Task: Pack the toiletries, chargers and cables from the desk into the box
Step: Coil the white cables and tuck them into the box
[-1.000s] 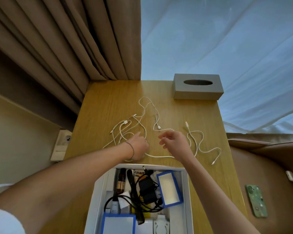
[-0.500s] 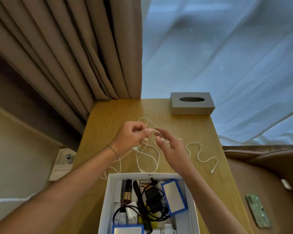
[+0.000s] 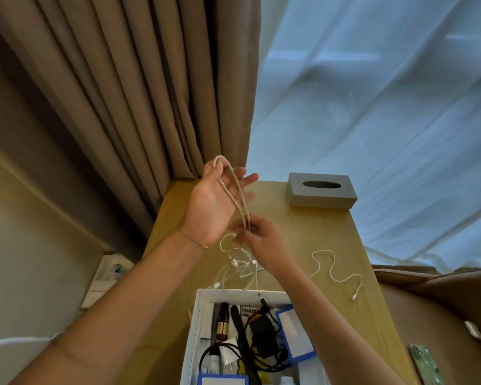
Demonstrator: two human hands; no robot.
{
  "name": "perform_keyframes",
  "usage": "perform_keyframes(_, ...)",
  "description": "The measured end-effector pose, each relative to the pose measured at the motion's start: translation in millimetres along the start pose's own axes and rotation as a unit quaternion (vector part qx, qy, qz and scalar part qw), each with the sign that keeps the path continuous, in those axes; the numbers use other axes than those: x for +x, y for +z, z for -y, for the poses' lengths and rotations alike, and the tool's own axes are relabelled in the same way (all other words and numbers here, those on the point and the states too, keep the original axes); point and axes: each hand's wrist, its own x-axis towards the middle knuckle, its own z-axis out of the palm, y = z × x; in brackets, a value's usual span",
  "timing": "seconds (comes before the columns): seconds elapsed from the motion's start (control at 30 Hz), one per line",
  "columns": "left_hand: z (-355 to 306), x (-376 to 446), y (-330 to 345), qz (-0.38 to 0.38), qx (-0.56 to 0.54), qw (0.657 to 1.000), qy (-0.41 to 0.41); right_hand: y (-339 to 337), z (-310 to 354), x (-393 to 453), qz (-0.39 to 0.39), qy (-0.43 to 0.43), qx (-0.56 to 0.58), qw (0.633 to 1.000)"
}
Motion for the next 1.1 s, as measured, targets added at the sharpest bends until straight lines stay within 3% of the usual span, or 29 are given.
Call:
perform_keyframes(0.13, -28.7, 1.4, -5.1, -0.033, 0.102, 0.990, 0.096, 1.9, -18.8, -2.3, 0.088, 0.054, -0.071, 0.992)
perform_keyframes(0.2, -44.8, 4.0, -14.3, -0.045, 0.261, 0.946, 0.186, -5.0, -28.6, -6.4, 0.127, 0.069, -0.118, 0.982)
perform_keyframes(0.33, -65.9, 6.3, -39.2, -0.025, 0.511, 0.816, 0.271, -29.7, -31.8, -14.1, 0.135, 0.074, -0.095, 0.984)
perform_keyframes(0.43, -62.9, 6.2, -58.6, 0.020, 0.659, 0.710, 0.246, -47.5, -12.2, -15.8, 0.159, 0.063, -0.008, 0.985)
perform_keyframes(0.63, -25.2, -3.0, -89.2, 0.137, 0.892, 0.402, 0.154, -67.6, 31.1, -7.3, 0.160, -0.003, 0.039, 0.986)
perform_keyframes(0.67, -18.1, -4.7, -92.4, 0.145, 0.907, 0.370, 0.137, -68.9, 36.8, -5.9, 0.158, -0.012, 0.035, 0.987)
perform_keyframes(0.7, -12.5, -6.4, -94.7, 0.147, 0.912, 0.361, 0.125, -69.3, 41.9, -4.2, 0.153, -0.019, 0.031, 0.988)
perform_keyframes(0.73, -7.6, -8.2, -95.9, 0.145, 0.905, 0.381, 0.118, -69.1, 46.0, -2.7, 0.143, -0.024, 0.030, 0.989)
perform_keyframes(0.77, -3.5, -9.8, -96.8, 0.139, 0.883, 0.436, 0.104, -68.4, 49.0, -1.5, 0.128, -0.027, 0.034, 0.991)
perform_keyframes(0.87, 7.6, -17.7, -92.5, 0.115, 0.692, 0.713, 0.023, -62.9, 52.1, 0.7, 0.059, -0.024, 0.074, 0.995)
perform_keyframes(0.93, 12.3, -25.4, -84.8, 0.077, 0.546, 0.834, 0.021, -54.9, 52.1, -0.8, 0.033, -0.006, 0.107, 0.994)
perform_keyframes(1.0, 14.4, -30.3, -76.9, 0.013, 0.423, 0.906, 0.024, -41.2, 50.7, -5.3, 0.033, 0.019, 0.120, 0.992)
perform_keyframes(1.1, 15.8, -32.0, -64.8, -0.085, 0.283, 0.955, -0.006, -13.7, 46.1, -16.5, 0.059, 0.062, 0.109, 0.990)
